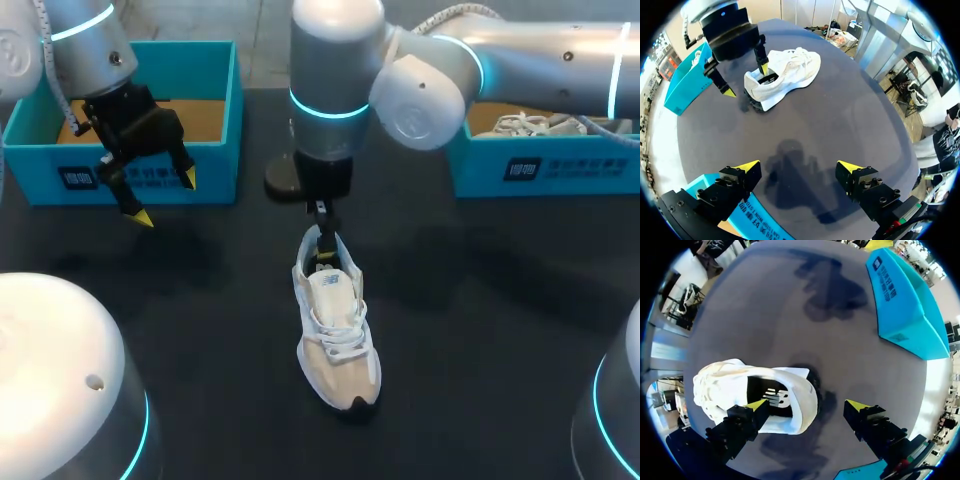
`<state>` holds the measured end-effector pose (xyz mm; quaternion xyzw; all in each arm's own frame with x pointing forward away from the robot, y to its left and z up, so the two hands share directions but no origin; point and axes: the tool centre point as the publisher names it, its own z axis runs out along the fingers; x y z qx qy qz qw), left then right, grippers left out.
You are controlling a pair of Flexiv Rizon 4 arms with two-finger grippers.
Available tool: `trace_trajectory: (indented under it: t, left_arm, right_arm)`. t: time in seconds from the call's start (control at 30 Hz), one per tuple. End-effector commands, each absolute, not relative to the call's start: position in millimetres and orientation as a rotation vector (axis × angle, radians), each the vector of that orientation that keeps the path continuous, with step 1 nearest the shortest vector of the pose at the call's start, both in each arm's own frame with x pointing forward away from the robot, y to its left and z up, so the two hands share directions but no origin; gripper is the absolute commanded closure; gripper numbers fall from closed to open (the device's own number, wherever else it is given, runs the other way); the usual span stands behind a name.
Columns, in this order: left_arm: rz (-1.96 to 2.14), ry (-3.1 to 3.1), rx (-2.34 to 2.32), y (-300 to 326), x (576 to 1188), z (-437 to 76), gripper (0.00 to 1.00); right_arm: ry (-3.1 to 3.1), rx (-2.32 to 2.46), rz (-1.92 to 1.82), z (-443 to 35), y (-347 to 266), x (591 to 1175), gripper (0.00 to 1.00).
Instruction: Take the shoe out of the shoebox, open the shoe tongue, remove and reinsert the insole, then place the shoe into the shoebox
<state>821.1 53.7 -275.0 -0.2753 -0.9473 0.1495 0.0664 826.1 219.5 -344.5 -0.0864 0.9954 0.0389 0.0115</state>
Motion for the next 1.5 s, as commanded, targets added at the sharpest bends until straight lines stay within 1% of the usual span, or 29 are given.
trace_trajectory:
  t: [0.03, 0.67, 0.7, 0.8, 0.9, 1.03, 1.17, 1.27, 1.3, 1.33, 1.4, 1.43, 1.5]
  left_arm:
    - [0.449, -2.856, -0.831, 53.9, 821.2, -274.9, 0.00]
    - [0.449, -2.856, -0.831, 53.9, 821.2, -274.9, 0.00]
    - [0.449, -2.856, -0.831, 53.9, 821.2, -274.9, 0.00]
    - [0.449, -2.856, -0.831, 53.9, 821.2, -274.9, 0.00]
    - [0.449, -2.856, -0.831, 53.9, 821.2, -274.9, 0.00]
    - [0.449, -2.856, -0.831, 53.9, 821.2, -274.9, 0.00]
    - [0.449, -2.856, -0.831, 53.9, 821.2, -274.9, 0.00]
    - [0.449, -2.856, -0.831, 53.9, 821.2, -274.9, 0.00]
    - [0.449, -2.856, -0.831, 53.9, 821.2, -274.9, 0.00]
    - [0.449, -2.856, -0.831, 53.9, 821.2, -274.9, 0.00]
    - [0.449, -2.856, -0.831, 53.9, 821.2, -274.9, 0.00]
    - [0.449, -2.856, -0.831, 53.9, 821.2, -274.9, 0.00]
    - [0.449, -2.856, -0.831, 53.9, 821.2, -274.9, 0.00]
  right_arm:
    - [3.117, -0.260, 0.108, -355.9, 224.1, 830.3, 0.00]
    - [3.153, -0.195, 0.122, -381.9, 218.9, 843.0, 0.00]
    - [3.156, -0.193, 0.118, -382.6, 219.4, 843.3, 0.04]
    - [3.161, -0.191, 0.117, -384.7, 221.0, 843.9, 0.21]
    - [3.168, -0.188, 0.118, -387.2, 221.5, 843.3, 0.27]
    - [3.173, -0.176, 0.129, -389.4, 219.2, 839.0, 0.28]
    - [3.175, -0.161, 0.132, -389.7, 217.6, 834.9, 0.26]
    - [3.178, -0.153, 0.132, -390.4, 217.3, 833.0, 0.29]
    - [3.179, -0.151, 0.131, -390.9, 217.1, 832.5, 0.33]
    - [3.181, -0.149, 0.132, -391.3, 216.9, 832.3, 0.43]
    - [3.182, -0.146, 0.134, -391.6, 216.6, 832.1, 0.76]
    - [3.182, -0.145, 0.134, -391.6, 216.5, 831.9, 1.00]
    - [3.182, -0.143, 0.132, -391.2, 216.2, 831.5, 1.00]
